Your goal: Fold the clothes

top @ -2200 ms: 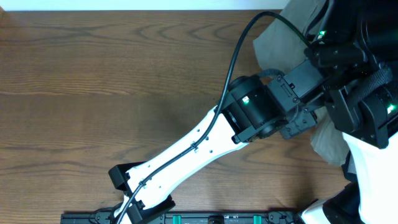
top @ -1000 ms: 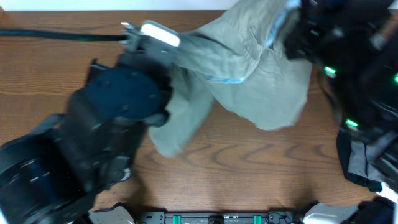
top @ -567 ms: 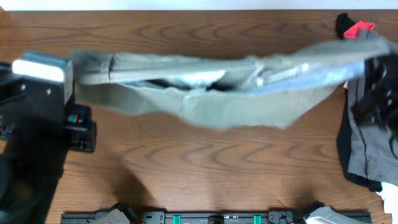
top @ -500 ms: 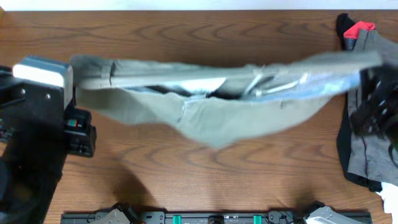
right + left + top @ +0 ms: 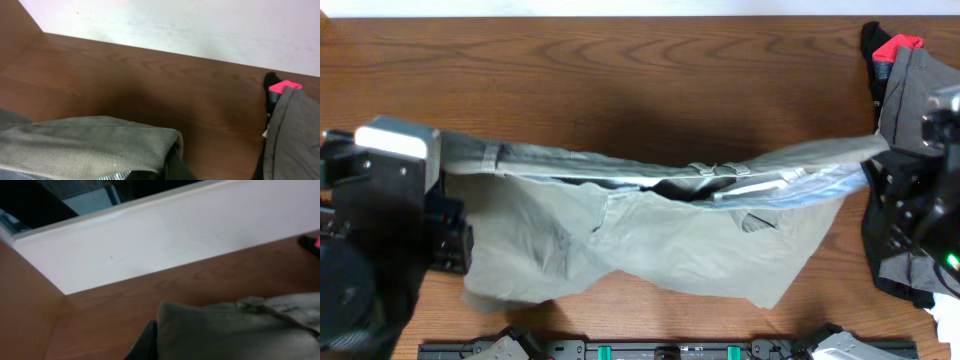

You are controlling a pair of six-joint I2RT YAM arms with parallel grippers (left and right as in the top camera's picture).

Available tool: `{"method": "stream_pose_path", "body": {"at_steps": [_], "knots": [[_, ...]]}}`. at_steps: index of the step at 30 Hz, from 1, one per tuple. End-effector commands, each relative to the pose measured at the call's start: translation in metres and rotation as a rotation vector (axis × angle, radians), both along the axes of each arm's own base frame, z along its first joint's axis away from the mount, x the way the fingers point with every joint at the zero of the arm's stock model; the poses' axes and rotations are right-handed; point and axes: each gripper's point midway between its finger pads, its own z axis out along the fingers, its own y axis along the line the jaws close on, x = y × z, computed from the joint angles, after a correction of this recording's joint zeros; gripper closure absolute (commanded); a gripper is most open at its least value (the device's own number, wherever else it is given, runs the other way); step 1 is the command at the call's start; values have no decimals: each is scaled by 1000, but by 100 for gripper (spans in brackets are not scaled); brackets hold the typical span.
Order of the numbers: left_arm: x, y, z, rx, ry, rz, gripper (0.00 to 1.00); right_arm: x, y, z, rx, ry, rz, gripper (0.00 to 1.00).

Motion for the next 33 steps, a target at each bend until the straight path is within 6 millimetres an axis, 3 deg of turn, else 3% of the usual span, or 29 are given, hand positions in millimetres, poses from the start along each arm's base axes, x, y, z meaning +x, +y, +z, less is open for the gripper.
{"method": "stream_pose_path", "body": {"at_steps": [1, 4, 6, 9, 12, 14, 15, 17, 18, 20, 21, 22, 27, 33], "knots": [[29, -18, 0, 74, 0, 62, 94, 39, 5, -22, -62, 80, -73, 97], [64, -36, -12, 127, 40, 115, 94, 77, 13, -48, -113, 169, -112, 99], [96, -43, -30, 155, 103, 158, 94, 105, 15, -68, -143, 232, -147, 99], [155, -57, -74, 140, 250, 125, 94, 156, 16, -100, -143, 302, -189, 99], [224, -55, -122, 101, 359, 120, 93, 204, 12, -124, -130, 319, -207, 97], [273, -46, -154, 85, 390, 123, 89, 247, 2, -143, -142, 302, -230, 86], [300, -37, -168, 75, 384, 144, 75, 266, -3, -150, -143, 282, -241, 75], [341, -16, -193, 62, 370, 201, 47, 306, -9, -164, -122, 237, -233, 41], [350, -3, -206, 11, 388, 239, 44, 316, -14, -172, -115, 240, -239, 35], [349, 13, -221, -55, 450, 251, 39, 320, -23, -190, -94, 294, -236, 29], [344, 24, -226, -58, 480, 269, 14, 314, -35, -199, -94, 342, -251, 28], [338, 35, -227, -52, 498, 291, 2, 310, -42, -202, -97, 367, -263, 28], [294, 77, -217, -52, 585, 369, 2, 272, -60, -209, -85, 501, -234, 28], [244, 80, -191, -108, 630, 345, 2, 229, -51, -210, -73, 627, -154, 33]]}}
